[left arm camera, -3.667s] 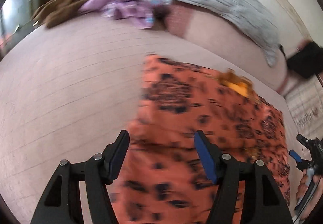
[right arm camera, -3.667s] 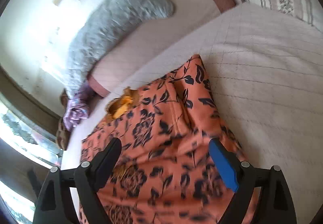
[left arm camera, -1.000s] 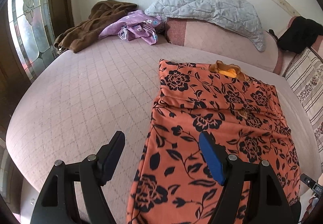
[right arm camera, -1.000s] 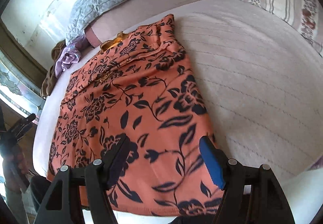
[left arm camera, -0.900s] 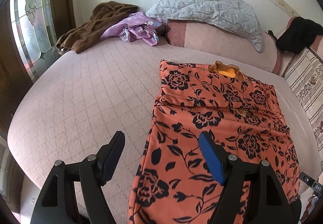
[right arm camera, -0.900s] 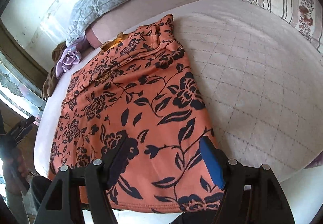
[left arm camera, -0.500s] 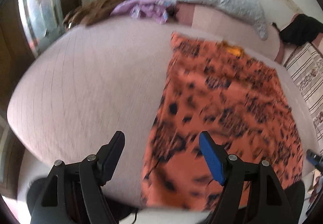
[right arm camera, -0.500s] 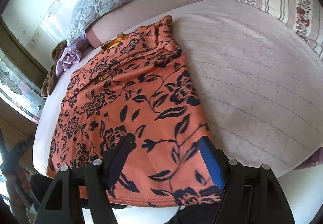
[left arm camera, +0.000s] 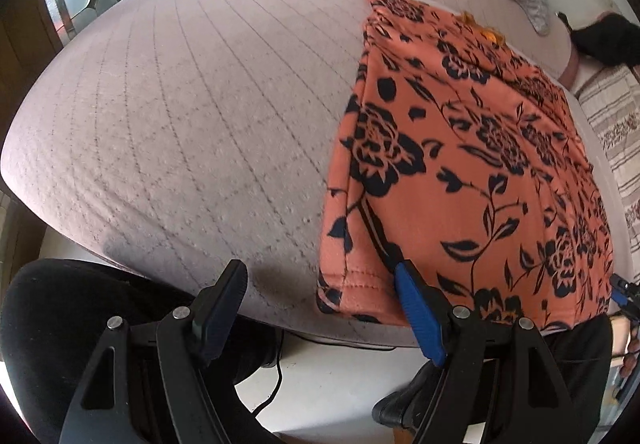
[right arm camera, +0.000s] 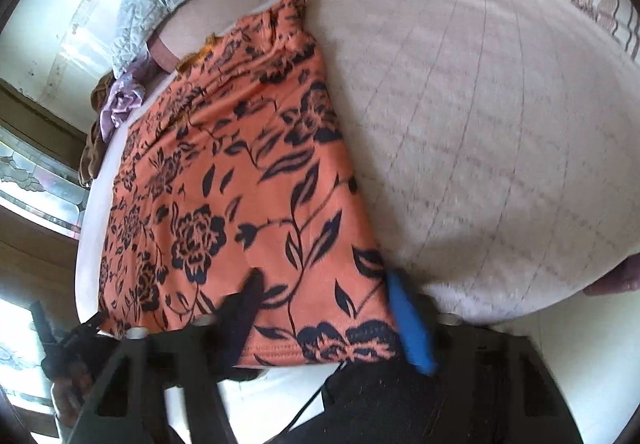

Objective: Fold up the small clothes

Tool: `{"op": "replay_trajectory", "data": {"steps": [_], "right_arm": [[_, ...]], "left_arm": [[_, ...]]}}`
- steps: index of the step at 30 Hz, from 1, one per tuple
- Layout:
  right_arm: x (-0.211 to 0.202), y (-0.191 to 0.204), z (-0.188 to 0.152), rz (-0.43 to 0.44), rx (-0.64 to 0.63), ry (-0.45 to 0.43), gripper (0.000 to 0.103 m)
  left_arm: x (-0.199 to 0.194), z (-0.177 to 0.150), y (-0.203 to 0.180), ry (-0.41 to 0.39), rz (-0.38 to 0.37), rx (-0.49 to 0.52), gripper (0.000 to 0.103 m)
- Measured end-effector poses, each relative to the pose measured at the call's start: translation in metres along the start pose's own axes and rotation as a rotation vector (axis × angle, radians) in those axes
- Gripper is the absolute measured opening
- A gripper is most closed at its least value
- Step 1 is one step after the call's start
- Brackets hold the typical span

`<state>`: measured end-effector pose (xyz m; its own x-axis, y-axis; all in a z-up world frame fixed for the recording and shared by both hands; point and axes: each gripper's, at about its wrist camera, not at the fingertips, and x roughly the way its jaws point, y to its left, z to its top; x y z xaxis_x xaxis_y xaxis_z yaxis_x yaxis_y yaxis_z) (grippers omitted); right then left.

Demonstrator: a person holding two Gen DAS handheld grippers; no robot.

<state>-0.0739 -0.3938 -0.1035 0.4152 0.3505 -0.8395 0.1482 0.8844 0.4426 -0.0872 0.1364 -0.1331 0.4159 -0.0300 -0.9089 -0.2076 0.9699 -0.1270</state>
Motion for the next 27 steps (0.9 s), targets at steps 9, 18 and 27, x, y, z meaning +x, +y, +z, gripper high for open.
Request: {"op": "replay_trajectory", "data": {"steps": [9, 18, 27], "right_arm": [[0.002, -0.013, -0.006, -0.019, 0.023, 0.014, 0.053], [0.005, -0.005, -0.012, -0.044, -0.018, 0.052, 0.014], [0.006, -0.004, -0.009, -0.004, 0.015, 0.048, 0.017]], "left_arm": [[0.005, -0.004, -0.009, 0.012, -0.028, 0.031, 0.076], [0.004, -0.002, -0.013, -0.009, -0.034, 0.059, 0.032], [0.007, -0.001, -0.016, -0.018, -0.029, 0.07, 0.024]]}}
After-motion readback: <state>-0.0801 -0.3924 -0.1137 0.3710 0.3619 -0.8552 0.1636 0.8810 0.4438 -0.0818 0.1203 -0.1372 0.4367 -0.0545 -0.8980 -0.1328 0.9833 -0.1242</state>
